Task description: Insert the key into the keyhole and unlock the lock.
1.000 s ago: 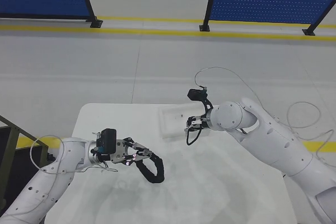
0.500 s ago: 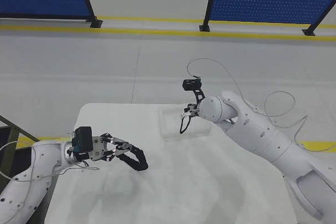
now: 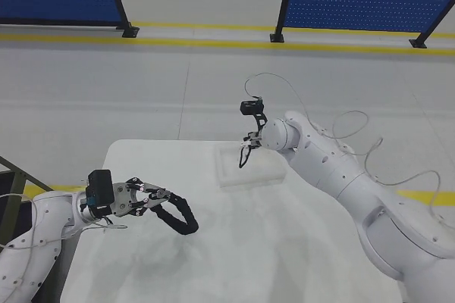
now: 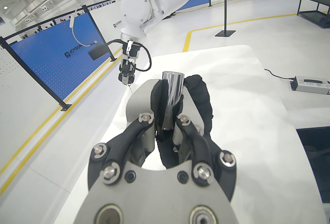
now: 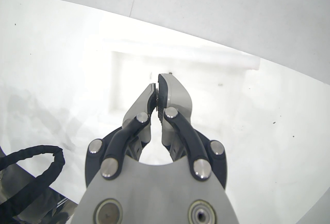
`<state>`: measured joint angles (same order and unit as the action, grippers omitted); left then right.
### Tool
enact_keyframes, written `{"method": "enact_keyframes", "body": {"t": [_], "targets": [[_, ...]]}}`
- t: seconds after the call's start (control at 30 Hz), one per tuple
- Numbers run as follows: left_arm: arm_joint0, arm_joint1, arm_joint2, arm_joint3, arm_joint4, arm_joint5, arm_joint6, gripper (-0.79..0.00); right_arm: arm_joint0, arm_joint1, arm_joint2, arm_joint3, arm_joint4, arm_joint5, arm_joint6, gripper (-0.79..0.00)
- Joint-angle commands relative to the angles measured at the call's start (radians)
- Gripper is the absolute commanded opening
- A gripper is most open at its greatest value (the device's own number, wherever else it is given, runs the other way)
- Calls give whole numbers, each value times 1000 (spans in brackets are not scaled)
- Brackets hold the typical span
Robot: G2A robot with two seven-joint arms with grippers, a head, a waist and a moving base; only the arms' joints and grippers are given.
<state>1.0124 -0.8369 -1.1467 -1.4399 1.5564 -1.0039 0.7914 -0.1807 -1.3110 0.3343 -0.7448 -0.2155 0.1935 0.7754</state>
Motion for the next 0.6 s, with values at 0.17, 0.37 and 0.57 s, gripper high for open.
{"method": "enact_keyframes", "body": {"t": [0.17, 0.37, 0.57], "targets": [[0, 0, 0, 0, 0, 0, 0, -785, 7, -78, -4, 165, 24, -55, -14, -785], [0, 0, 0, 0, 0, 0, 0, -785, 19, -129, 0, 259, 27, -91, -16, -785], [0, 0, 0, 0, 0, 0, 0, -785, 29, -166, 13, 337, 29, -102, -22, -785]]}}
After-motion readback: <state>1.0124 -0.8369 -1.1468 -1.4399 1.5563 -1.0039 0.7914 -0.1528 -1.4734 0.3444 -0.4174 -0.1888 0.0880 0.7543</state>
